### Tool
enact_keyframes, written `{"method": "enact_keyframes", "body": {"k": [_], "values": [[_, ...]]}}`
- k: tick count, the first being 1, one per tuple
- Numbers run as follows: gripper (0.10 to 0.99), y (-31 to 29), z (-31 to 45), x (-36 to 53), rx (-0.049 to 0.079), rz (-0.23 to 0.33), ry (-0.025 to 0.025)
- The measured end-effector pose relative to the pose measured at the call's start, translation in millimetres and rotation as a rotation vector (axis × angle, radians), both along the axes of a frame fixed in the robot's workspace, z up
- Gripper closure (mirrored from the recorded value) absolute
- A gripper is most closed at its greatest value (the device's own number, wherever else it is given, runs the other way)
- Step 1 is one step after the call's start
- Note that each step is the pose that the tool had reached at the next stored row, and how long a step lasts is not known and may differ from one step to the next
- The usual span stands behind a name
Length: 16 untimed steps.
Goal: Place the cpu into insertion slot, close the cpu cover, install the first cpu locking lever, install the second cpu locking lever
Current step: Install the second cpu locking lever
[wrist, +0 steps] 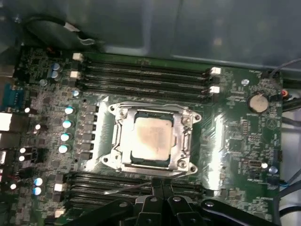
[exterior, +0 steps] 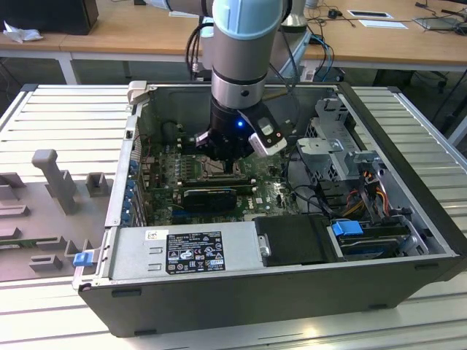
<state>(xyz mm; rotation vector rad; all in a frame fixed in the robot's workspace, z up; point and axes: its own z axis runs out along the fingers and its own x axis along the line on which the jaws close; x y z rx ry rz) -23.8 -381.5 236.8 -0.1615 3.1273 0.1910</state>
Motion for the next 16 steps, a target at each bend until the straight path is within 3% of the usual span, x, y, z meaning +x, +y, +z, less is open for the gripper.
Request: {"method": "enact_keyframes", "body": {"k": [7,10,12,14,16], "values": [[0.980,-3.1,-3.2,-26.1,0.006,0.001,-0.0001],[0.980,-3.2,-9.0,-41.6,0.007,0.001,0.0000],[0.980,-3.3,-15.1,-42.4,0.009,0.001,0.0000],[0.980,-4.4,-17.6,-42.6,0.026,0.001,0.0000],[0.980,-6.3,-18.5,-43.2,0.051,0.001,-0.0003]]}}
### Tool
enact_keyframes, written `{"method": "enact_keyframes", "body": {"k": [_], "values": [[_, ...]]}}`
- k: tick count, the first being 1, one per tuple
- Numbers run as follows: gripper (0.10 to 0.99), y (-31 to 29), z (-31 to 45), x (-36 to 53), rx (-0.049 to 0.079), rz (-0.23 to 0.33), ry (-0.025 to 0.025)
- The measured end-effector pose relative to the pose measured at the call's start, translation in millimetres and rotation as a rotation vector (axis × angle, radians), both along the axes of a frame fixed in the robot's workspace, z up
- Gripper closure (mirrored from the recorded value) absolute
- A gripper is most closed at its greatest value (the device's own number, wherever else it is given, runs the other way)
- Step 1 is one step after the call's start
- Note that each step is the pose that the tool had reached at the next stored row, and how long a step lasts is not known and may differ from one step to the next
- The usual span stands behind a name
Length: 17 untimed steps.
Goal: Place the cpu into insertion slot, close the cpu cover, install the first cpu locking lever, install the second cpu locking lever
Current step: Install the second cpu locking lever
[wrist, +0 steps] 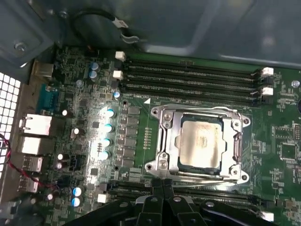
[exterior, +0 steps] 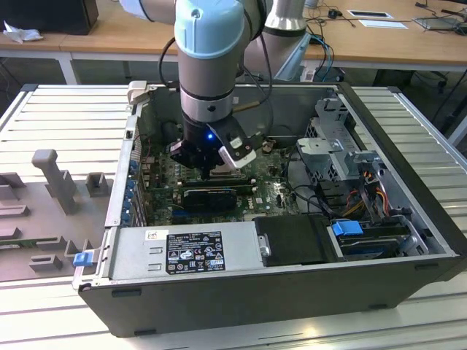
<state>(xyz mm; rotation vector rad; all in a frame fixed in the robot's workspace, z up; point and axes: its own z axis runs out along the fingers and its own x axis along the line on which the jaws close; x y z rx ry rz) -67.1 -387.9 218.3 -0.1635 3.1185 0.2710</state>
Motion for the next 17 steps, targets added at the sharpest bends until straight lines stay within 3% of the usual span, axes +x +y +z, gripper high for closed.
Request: {"method": "enact_keyframes", "body": {"k": [2,5,10,13,17], "values": [[0.980,-2.1,-1.5,-0.2,0.026,0.000,-0.0001],[0.980,-4.2,-4.0,-1.7,0.041,0.000,-0.0010],[0.980,-6.3,-7.0,-4.1,0.049,-0.002,-0.0009],[0.980,-9.2,-8.5,-5.8,0.072,-0.002,-0.0009],[0.980,-12.3,-11.8,-6.1,0.082,-0.002,-0.0010]]}}
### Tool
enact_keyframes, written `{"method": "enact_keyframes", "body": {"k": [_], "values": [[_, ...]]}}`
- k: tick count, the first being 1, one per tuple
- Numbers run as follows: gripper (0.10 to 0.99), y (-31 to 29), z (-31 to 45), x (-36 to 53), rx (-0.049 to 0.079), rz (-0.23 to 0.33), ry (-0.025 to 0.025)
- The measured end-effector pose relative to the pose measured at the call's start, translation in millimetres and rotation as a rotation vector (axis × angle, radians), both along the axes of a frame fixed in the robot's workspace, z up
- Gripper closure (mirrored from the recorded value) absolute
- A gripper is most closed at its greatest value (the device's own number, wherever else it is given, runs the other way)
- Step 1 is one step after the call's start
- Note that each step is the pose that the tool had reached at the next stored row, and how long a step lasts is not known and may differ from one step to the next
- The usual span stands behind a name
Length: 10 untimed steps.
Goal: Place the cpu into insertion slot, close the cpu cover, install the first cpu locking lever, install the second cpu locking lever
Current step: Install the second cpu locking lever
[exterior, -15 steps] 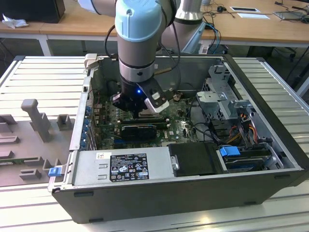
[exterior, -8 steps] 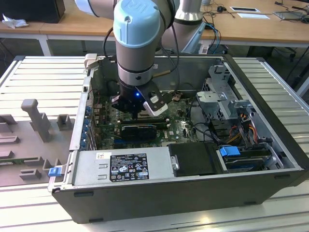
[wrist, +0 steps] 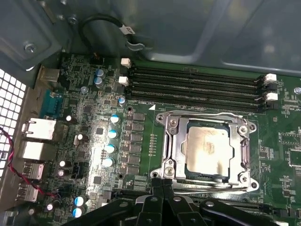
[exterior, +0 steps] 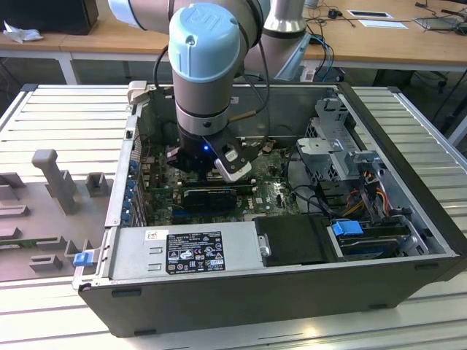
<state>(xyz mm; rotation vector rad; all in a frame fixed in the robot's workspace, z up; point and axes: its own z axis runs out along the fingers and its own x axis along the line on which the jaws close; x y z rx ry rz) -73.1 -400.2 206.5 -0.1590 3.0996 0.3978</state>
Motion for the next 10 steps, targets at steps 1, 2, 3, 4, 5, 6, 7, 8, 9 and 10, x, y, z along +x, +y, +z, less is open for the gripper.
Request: {"method": "enact_keyframes", "body": {"k": [1,2,3,4,5,6,7,8,9,10], "values": [[0.980,-1.2,-1.0,0.0,0.012,0.000,0.0000],[0.980,-2.5,-2.2,-0.1,0.026,0.000,0.0000],[0.980,-3.3,-2.9,-0.1,0.033,0.000,0.0000],[0.980,-4.3,-4.6,-0.1,0.042,0.000,-0.0001],[0.980,-4.8,-5.7,-0.1,0.047,0.000,-0.0001],[0.980,-4.8,-6.5,-0.1,0.049,0.000,-0.0001],[0.980,-4.9,-6.8,-0.1,0.052,0.000,-0.0001],[0.980,-5.0,-7.2,-0.2,0.057,0.000,0.0000],[0.980,-4.9,-7.7,-0.2,0.066,0.000,-0.0001],[0.980,-4.9,-8.7,-0.5,0.072,0.000,-0.0001]]}}
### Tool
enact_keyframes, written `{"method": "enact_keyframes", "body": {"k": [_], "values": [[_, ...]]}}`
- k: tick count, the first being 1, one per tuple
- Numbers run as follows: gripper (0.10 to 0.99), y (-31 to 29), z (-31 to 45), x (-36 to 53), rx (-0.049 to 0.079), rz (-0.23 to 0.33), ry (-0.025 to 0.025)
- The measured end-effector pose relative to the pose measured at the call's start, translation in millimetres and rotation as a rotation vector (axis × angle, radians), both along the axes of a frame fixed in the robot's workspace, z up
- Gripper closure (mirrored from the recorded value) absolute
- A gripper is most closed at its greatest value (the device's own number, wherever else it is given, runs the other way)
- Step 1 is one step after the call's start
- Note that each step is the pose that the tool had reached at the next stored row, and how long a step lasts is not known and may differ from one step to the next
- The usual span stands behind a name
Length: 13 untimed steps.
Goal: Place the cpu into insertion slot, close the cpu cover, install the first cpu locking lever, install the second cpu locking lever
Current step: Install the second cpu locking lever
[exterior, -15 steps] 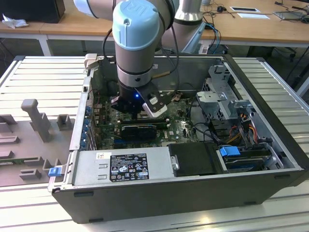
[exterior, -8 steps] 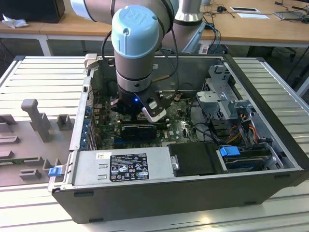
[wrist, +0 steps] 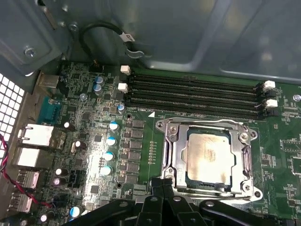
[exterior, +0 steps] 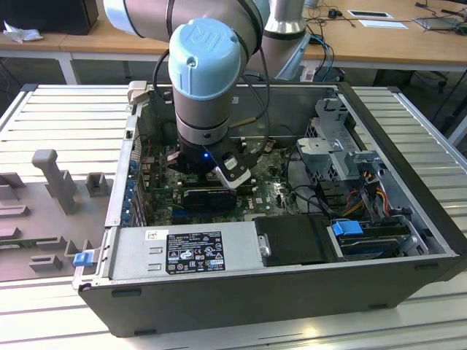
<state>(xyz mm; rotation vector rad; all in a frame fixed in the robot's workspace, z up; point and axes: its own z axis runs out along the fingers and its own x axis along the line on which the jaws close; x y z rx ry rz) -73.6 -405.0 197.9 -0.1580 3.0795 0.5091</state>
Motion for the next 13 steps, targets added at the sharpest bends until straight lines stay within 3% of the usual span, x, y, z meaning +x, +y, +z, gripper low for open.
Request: {"method": "enact_keyframes", "body": {"k": [10,11,13], "values": [[0.980,-0.1,-4.0,-1.3,0.019,0.000,0.0000],[0.980,0.0,-2.3,-1.4,0.020,0.000,-0.0001],[0.980,-0.1,9.2,-1.4,0.024,0.000,0.0001]]}}
